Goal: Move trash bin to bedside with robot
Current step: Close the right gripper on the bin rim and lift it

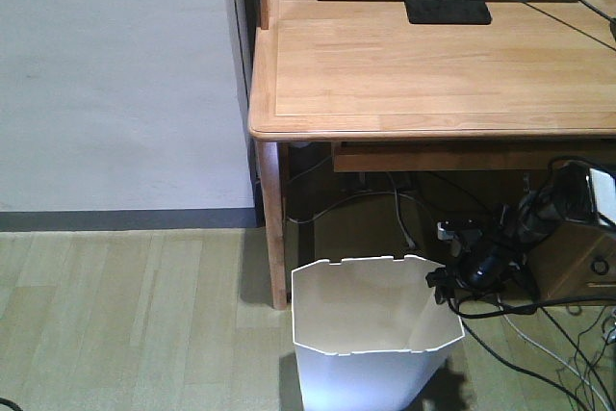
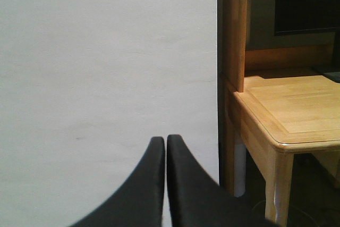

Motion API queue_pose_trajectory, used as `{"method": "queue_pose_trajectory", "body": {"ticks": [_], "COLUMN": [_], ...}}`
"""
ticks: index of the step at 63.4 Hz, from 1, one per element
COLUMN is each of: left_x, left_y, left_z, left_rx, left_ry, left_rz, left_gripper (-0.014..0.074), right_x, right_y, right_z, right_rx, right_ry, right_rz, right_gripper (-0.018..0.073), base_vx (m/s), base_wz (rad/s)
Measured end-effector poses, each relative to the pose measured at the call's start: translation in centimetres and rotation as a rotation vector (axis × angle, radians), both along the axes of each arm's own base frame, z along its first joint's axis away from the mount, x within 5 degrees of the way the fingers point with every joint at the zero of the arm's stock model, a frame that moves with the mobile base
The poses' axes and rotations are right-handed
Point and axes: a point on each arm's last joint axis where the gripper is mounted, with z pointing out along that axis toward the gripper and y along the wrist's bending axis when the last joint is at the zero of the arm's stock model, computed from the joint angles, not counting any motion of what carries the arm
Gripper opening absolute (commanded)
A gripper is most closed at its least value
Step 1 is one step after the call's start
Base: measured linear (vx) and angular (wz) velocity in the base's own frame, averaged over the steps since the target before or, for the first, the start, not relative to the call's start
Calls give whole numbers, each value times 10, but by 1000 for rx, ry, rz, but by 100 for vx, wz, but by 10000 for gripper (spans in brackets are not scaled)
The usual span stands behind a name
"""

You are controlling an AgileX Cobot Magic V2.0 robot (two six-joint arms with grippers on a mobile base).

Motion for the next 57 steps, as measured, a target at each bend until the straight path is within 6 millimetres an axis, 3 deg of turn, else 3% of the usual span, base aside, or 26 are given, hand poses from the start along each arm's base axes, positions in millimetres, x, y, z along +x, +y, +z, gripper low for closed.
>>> {"method": "queue_pose_trajectory", "body": {"ticks": [15,25,33,44,57], "left_x": [0,0,0,0,0], "left_y": [0,0,0,0,0], "left_z": [0,0,0,0,0], "left_rx": [0,0,0,0,0], "left_ry": [0,0,0,0,0], "left_rz": [0,0,0,0,0], "left_gripper": [-6,-6,-6,-6,-6], "right_x": [1,3,3,2,7], "right_y": [-8,-4,2,8,3], "right_z": [-34,-48,-58,-68,-68], "right_rx": [12,21,35,61,74], "right_ry": [20,29,56,108,100], "right_rz": [-19,-7,3,0,-27], "right_gripper": [514,442,307,-17,-8], "base_vx": [0,0,0,0,0], "base_wz": [0,0,0,0,0]}}
